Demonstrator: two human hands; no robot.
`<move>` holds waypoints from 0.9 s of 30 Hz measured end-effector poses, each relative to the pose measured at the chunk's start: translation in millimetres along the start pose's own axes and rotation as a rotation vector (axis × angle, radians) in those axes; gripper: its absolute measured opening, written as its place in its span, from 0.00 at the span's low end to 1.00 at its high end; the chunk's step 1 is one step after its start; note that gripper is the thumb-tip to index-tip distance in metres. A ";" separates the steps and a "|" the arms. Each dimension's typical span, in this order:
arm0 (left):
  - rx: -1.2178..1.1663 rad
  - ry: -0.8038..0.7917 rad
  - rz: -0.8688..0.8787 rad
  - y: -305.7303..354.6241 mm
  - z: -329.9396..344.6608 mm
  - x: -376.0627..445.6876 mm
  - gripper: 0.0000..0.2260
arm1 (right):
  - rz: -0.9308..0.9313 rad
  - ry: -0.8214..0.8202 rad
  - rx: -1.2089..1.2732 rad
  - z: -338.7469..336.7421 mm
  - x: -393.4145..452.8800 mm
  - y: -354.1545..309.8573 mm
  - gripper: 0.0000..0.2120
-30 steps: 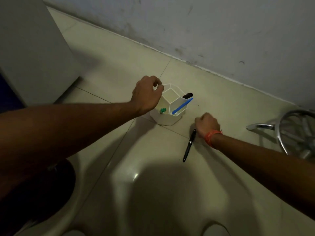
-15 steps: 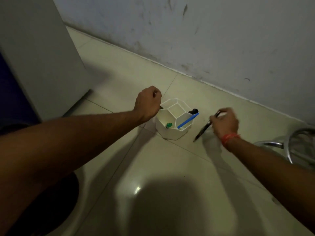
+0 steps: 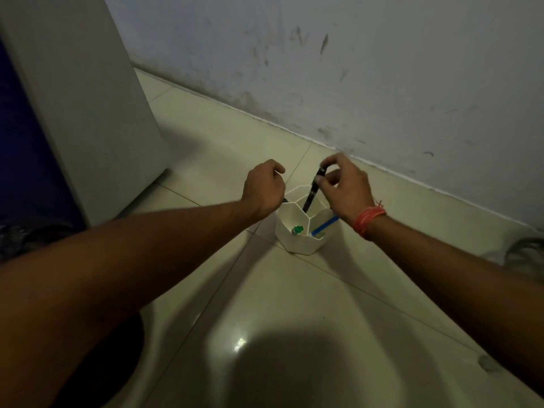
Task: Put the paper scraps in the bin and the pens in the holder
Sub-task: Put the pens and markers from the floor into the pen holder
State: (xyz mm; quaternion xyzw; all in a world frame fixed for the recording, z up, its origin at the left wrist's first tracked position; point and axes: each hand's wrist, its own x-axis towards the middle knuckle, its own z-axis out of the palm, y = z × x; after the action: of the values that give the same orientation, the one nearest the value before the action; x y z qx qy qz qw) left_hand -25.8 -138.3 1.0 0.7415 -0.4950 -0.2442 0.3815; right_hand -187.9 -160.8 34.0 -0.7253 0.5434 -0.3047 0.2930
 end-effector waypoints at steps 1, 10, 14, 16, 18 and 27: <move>0.005 -0.001 0.008 -0.5 -0.6 -0.7 0.12 | 0.000 -0.031 -0.046 2.8 -1.3 2.3 0.07; 0.032 0.006 0.025 -8.4 -3.3 5.1 0.13 | -0.155 0.107 -0.321 -3.7 -14.1 30.9 0.17; 0.034 0.027 0.025 -14.1 -4.8 9.5 0.12 | -0.144 0.047 -0.478 8.7 -63.8 54.4 0.30; 0.044 0.033 0.026 -18.9 -5.6 10.6 0.13 | -0.123 -0.059 -0.537 17.8 -76.0 71.4 0.39; 0.060 0.028 0.022 -25.8 -4.3 11.2 0.12 | -0.113 -0.118 -0.516 23.8 -76.3 78.3 0.43; 0.049 0.024 -0.015 -49.8 7.6 16.0 0.11 | -0.134 -0.104 -0.342 51.6 -57.0 77.4 0.42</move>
State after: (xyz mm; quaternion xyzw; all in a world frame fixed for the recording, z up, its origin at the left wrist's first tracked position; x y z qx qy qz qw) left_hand 2.1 -144.7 -43.4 0.7571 -0.4907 -0.2260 0.3672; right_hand -208.6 -119.3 -64.7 -0.8138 0.5221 -0.1887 0.1720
